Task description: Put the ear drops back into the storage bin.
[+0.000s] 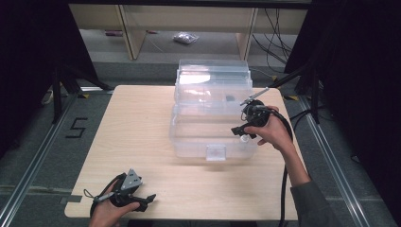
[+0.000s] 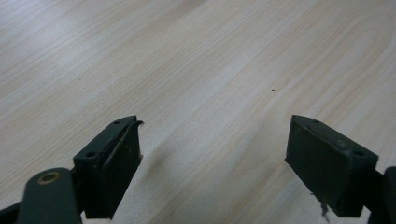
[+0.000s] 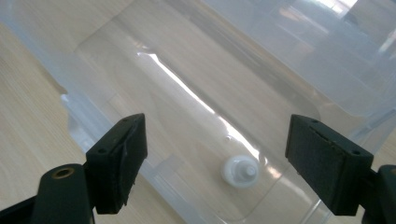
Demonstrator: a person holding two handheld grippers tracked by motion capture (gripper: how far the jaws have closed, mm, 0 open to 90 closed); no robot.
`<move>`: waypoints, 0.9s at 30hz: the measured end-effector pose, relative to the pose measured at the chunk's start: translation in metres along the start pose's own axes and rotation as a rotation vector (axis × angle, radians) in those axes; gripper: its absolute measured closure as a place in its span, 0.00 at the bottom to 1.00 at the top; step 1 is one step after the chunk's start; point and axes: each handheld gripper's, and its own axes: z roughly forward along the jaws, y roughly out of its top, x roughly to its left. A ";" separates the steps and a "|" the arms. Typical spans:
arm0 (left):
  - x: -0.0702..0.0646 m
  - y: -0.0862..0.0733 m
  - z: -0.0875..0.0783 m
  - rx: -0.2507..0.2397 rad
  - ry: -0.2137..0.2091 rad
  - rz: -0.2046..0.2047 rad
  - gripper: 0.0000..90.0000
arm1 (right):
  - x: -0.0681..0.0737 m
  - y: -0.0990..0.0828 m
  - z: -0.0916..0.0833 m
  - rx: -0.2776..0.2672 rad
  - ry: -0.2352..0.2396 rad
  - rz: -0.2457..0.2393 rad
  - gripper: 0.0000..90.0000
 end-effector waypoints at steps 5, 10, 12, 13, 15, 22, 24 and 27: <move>0.000 0.000 0.000 0.001 0.000 0.002 0.19 | 0.006 -0.005 -0.004 -0.033 0.015 0.001 0.24; 0.000 0.000 0.000 0.001 0.001 -0.001 0.19 | 0.012 -0.013 -0.006 -0.069 0.015 -0.014 0.24; 0.000 0.000 0.000 0.000 0.001 0.000 0.19 | 0.014 -0.014 -0.007 -0.066 0.017 -0.011 0.23; 0.000 0.000 0.000 0.002 0.000 0.002 0.19 | 0.013 -0.015 -0.007 -0.072 0.018 -0.030 0.23; 0.000 0.000 0.000 0.004 0.000 0.003 0.19 | 0.018 -0.018 -0.010 -0.078 0.016 -0.009 0.23; 0.000 0.000 0.000 0.004 0.001 0.004 0.19 | 0.021 -0.027 -0.014 -0.068 0.018 -0.014 0.23; 0.001 0.000 0.000 0.004 0.000 0.002 0.19 | 0.023 -0.030 -0.015 -0.072 0.021 -0.016 0.23; 0.002 0.001 -0.002 0.031 -0.005 0.035 0.19 | 0.024 -0.033 -0.014 -0.078 0.026 -0.017 0.23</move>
